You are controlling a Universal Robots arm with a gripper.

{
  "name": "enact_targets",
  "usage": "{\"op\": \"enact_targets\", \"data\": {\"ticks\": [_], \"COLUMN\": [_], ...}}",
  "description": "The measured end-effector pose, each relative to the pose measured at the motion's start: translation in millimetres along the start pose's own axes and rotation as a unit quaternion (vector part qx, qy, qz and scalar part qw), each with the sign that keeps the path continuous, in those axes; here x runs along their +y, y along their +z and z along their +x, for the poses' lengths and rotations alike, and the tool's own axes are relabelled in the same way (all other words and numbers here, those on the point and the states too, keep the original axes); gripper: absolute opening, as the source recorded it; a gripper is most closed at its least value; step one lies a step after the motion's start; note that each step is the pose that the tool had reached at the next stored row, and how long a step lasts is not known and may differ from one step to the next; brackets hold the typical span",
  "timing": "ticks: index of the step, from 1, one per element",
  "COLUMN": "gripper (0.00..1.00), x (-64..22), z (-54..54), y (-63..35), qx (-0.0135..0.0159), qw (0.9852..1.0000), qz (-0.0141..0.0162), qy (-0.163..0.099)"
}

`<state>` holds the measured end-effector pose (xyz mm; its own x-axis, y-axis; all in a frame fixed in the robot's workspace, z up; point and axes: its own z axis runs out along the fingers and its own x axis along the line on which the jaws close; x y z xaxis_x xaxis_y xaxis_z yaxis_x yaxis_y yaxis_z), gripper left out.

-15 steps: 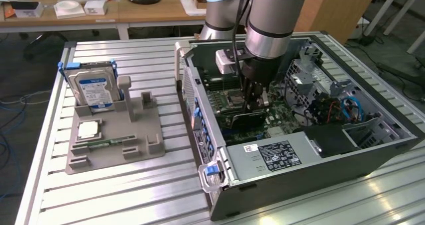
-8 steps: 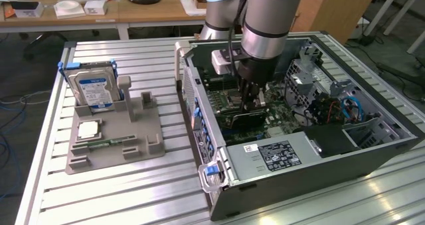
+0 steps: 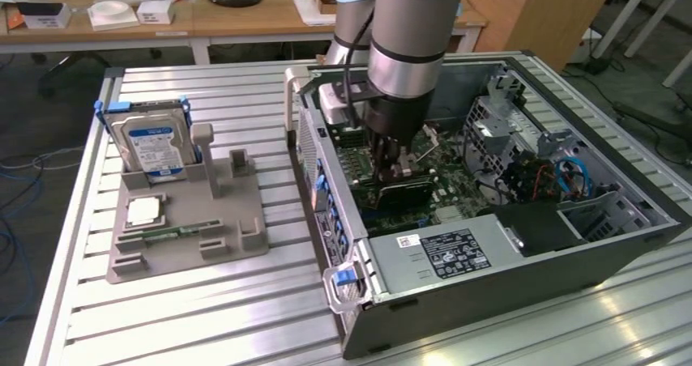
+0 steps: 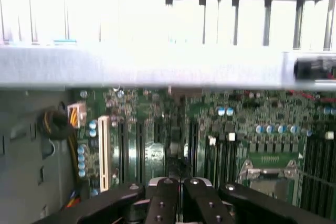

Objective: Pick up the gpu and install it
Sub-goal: 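Press down on the gpu until it lock into place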

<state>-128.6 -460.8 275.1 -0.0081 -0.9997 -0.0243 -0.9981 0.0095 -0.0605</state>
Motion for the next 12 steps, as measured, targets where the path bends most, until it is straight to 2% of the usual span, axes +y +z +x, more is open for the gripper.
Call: {"op": "enact_targets", "data": {"ticks": [3, 7, 10, 12], "gripper": [0.1, 0.1, 0.1, 0.1], "x": [8.5, 15.4, 26.5, 26.9], "z": [0.1, 0.1, 0.1, 0.1], "y": [-0.5, -0.9, -1.5, -1.6], "qx": [0.0001, 0.0003, 0.0003, 0.0003], "qw": [1.0, 1.0, 1.0, 1.0], "qz": [0.0005, 0.0005, 0.0005, 0.0005], "qy": [0.0, 0.0, 0.0, 0.0]}}
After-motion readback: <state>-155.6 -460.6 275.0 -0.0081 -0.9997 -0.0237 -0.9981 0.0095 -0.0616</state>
